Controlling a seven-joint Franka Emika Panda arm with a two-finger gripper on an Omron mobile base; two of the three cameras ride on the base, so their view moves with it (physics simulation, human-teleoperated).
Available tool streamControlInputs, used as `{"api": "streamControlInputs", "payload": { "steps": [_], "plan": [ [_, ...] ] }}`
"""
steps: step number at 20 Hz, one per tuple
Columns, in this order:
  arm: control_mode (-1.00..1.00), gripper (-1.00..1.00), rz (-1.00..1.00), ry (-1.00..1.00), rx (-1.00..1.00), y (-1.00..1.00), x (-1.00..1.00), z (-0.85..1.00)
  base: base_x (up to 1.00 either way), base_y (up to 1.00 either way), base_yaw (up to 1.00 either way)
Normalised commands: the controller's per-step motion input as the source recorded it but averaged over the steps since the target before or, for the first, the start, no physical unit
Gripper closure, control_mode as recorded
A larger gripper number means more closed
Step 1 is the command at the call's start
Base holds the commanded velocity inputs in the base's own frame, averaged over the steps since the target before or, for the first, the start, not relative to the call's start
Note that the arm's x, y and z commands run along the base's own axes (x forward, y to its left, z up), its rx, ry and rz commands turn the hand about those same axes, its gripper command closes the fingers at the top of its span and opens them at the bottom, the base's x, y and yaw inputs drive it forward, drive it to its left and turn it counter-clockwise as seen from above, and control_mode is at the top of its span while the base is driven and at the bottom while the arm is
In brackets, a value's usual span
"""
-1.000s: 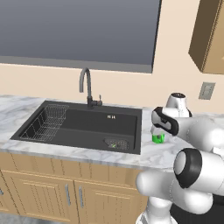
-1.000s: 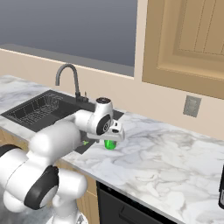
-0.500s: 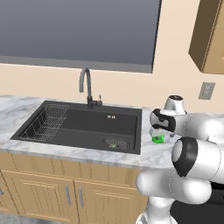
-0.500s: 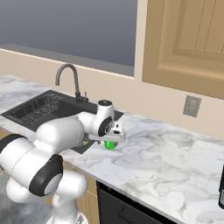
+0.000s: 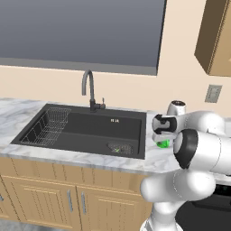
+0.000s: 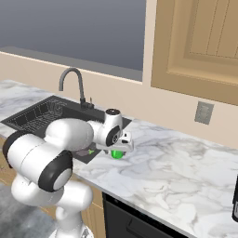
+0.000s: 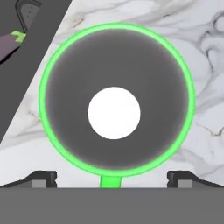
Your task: Clear the mugs and bowl far away from the sink.
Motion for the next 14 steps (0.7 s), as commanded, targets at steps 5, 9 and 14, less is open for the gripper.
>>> {"api": "streamControlInputs", "payload": {
  "steps": [5, 9, 14],
  "plan": [
    [-1.0, -1.0, 0.01, 0.01, 0.0, 0.0, 0.23, -0.19, 0.0, 0.0, 0.0],
    [-1.0, 1.0, 0.0, 0.0, 0.0, 0.0, 0.05, -0.14, 0.0, 0.0, 0.0],
    [-1.0, 1.0, 0.0, 0.0, 0.0, 0.0, 0.0, -0.09, 0.0, 0.0, 0.0]
  ]
}}
